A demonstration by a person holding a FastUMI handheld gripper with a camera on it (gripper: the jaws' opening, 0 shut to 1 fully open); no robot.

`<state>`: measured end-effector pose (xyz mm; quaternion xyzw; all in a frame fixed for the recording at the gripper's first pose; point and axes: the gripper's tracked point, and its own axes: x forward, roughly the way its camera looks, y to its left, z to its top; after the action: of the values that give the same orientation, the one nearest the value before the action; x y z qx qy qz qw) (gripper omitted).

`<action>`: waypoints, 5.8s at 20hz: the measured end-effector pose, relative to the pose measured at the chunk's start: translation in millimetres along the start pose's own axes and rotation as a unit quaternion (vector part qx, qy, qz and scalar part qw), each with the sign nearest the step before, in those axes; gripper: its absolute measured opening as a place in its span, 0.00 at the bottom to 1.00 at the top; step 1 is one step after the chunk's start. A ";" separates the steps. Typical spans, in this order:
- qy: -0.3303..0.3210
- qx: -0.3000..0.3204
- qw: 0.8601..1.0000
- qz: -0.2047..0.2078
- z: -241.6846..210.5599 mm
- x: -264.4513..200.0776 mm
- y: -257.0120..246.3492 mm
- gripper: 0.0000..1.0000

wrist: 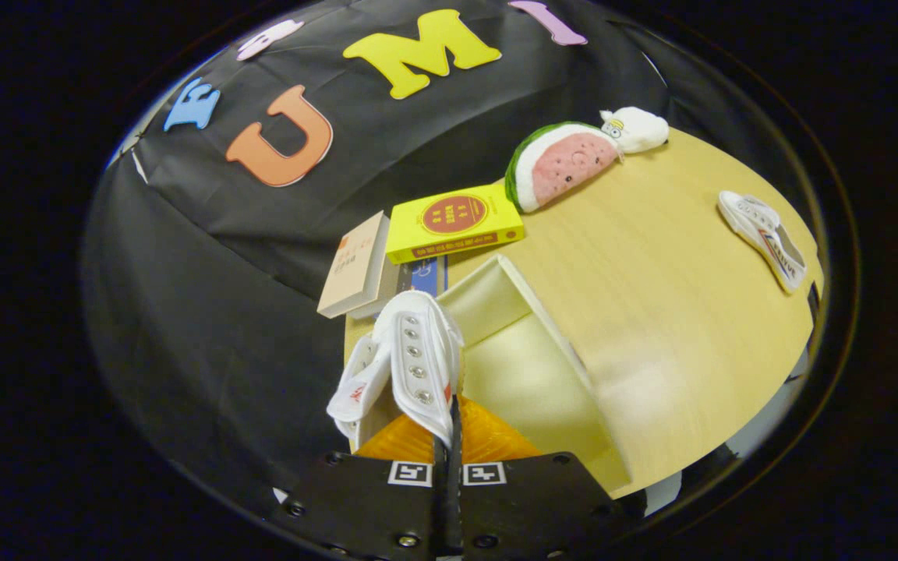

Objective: Open the storage box then place both shoes into the box .Put the left shoe in first, then the right shoe, with the right side of both shoes facing outward in a uniform manner.

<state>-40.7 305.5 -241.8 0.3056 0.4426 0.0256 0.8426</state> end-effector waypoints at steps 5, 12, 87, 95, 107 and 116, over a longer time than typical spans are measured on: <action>0.001 0.028 0.999 -0.016 -13.3 32.4 -4.5 0.00; -0.013 0.030 0.999 -0.036 -35.1 54.9 -12.3 0.00; 0.000 -0.165 0.980 -0.113 214.2 -26.2 -533.9 0.29; 0.009 -0.110 0.985 -0.134 220.0 -36.7 -531.9 0.00; -0.005 -0.082 0.992 -0.093 205.6 -84.9 -407.6 0.00; -0.035 -0.066 0.995 -0.072 155.7 -99.1 -254.0 0.00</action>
<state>-40.0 -8.4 -240.4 0.2178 0.4307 -0.0169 0.8756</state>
